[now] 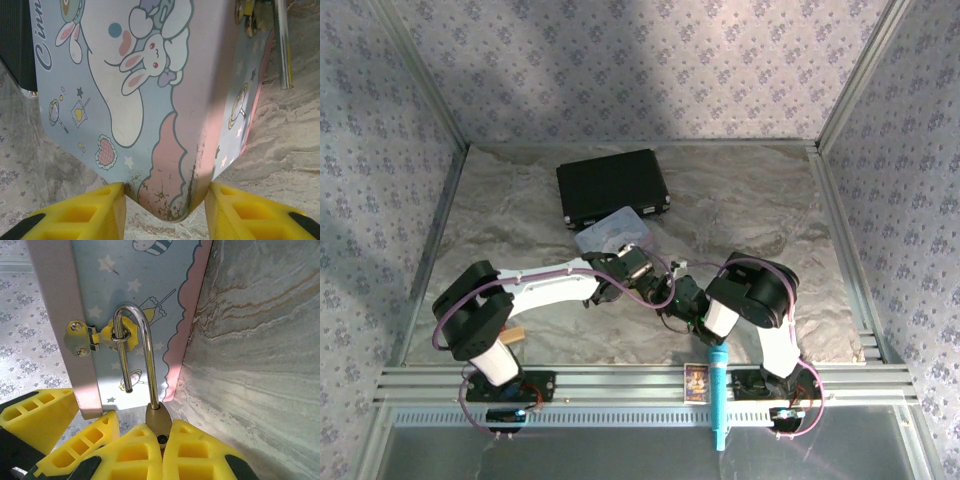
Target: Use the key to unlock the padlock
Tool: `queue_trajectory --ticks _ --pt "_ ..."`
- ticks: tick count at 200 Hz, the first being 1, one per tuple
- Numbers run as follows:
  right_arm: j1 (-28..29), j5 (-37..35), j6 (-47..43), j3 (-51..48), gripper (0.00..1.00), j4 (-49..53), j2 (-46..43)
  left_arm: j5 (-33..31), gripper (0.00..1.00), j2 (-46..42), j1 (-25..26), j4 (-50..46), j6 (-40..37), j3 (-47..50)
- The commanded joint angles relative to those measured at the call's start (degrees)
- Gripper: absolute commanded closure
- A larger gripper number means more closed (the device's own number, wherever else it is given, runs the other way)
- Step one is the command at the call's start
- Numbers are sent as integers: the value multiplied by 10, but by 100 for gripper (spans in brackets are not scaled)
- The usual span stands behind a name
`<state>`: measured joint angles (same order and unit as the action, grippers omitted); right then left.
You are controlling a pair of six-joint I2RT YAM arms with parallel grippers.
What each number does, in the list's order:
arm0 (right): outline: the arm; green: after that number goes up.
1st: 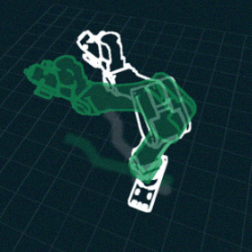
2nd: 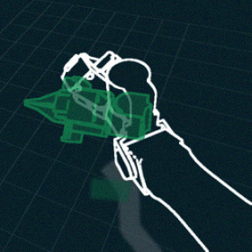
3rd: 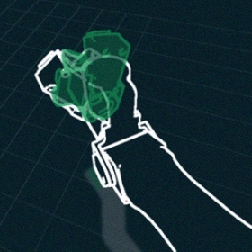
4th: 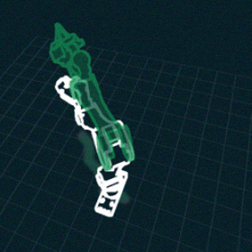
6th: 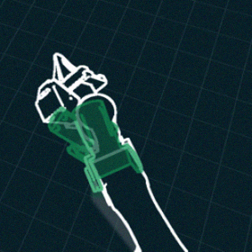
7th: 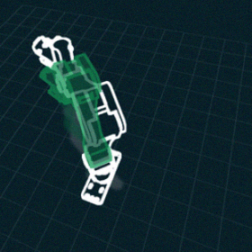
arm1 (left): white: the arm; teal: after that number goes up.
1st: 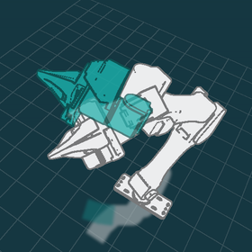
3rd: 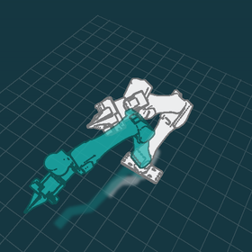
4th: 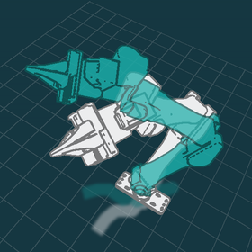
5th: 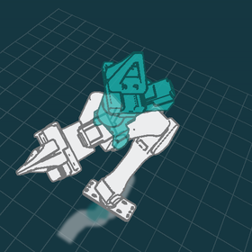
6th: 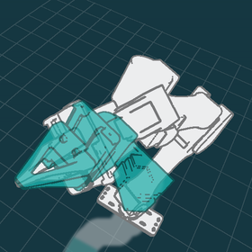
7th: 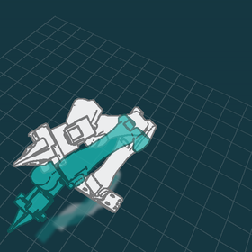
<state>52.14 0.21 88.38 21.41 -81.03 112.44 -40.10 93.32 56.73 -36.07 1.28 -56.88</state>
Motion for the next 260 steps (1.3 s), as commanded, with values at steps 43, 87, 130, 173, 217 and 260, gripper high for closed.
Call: queue_trajectory --ticks 43,87,130,173,217,260 --pt "-26 -89 50 -4 100 7 19 20 57 9 -6 -31 -2 27" --pt "-48 -91 39 -25 100 9 -9 20 58 10 -7 -31 0 32" --pt "-52 -80 23 -25 100 27 -13 19 57 7 -7 -32 3 31" --pt "-54 -75 22 -18 100 26 -9 19 58 4 -6 -11 2 34" --pt "-39 -84 13 -10 100 58 -20 52 56 -52 3 -48 31 -24" --pt "-39 -80 17 -25 100 50 -9 59 10 -80 8 -31 -18 -93"
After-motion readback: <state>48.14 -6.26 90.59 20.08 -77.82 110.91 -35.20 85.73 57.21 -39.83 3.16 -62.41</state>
